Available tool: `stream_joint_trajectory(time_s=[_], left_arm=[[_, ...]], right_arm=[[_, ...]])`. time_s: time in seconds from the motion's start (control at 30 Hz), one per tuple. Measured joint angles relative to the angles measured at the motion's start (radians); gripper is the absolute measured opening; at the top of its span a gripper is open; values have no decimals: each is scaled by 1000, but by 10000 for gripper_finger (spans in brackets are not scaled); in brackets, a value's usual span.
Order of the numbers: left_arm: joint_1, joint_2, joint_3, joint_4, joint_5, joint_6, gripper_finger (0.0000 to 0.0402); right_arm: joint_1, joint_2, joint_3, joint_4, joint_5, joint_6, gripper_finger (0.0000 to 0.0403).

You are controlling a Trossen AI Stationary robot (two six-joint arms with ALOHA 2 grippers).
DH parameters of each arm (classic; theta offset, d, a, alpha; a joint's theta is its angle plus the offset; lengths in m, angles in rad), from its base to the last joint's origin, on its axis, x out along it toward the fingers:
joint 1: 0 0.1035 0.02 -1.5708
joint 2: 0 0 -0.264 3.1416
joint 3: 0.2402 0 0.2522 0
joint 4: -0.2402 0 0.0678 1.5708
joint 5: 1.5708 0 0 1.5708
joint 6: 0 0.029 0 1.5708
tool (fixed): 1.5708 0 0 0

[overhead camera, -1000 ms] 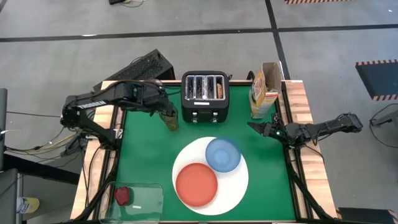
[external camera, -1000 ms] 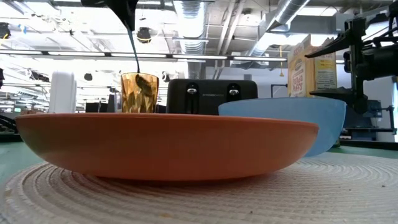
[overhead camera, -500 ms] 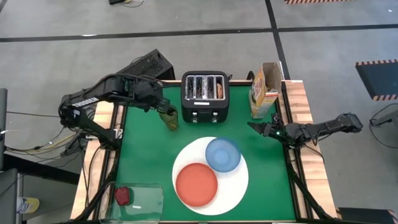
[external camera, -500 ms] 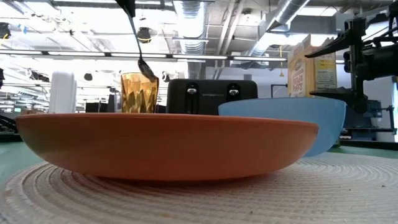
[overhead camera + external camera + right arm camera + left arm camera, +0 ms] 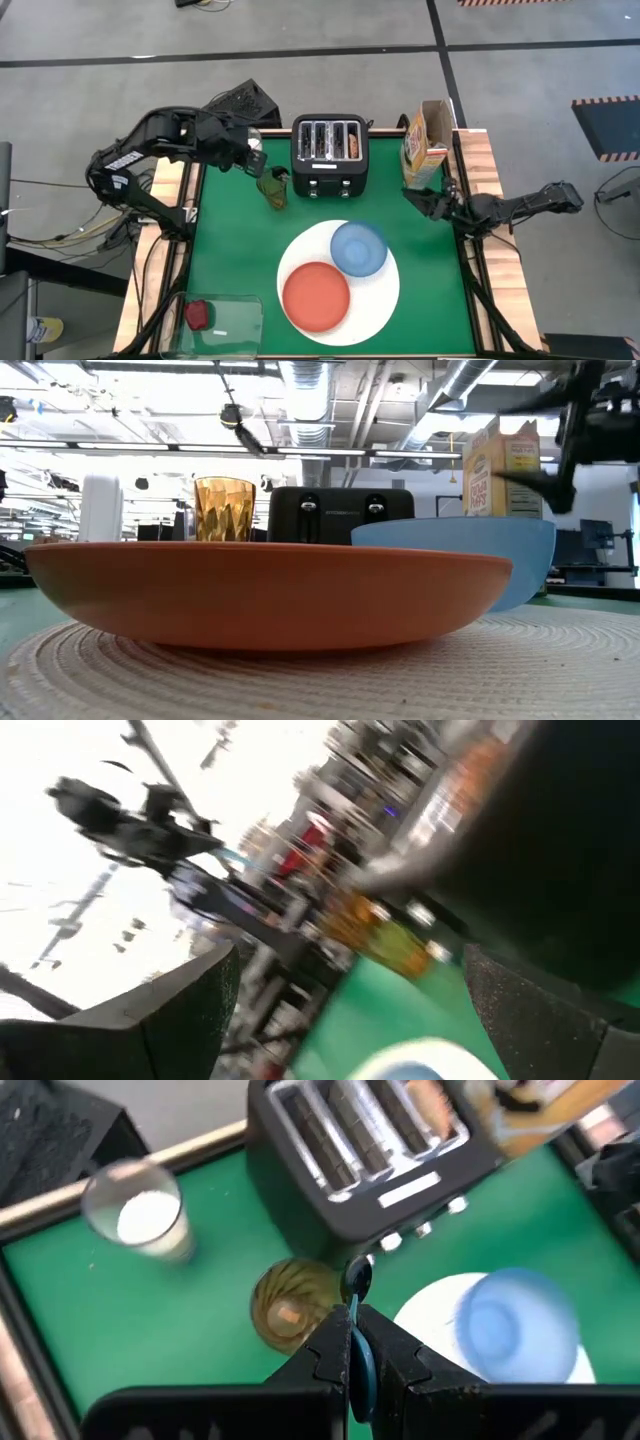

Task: Arrange a breakfast setting
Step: Put the blue spoon on the white placemat to the right of the blue bowl

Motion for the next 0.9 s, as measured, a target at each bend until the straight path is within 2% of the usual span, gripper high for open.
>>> stream_joint_trajectory(time_s=[0.1,0.27,0.37,0.5,0.67,0.9], left_arm=[[0,0,32,58,5,53,0],[0,0,44,256,110,189,0],[-1,1,44,369,161,243,0],[-8,14,44,462,180,310,0],[-17,51,44,505,211,379,0],[-21,118,43,548,401,475,0]], right_arm=[[0,-1,7,112,-2,-80,400],[0,-1,88,133,-6,-182,400],[0,2,145,127,-72,-265,400],[0,25,231,125,-144,-330,400],[0,104,338,120,-202,-386,400],[0,293,490,88,-212,-387,400]])
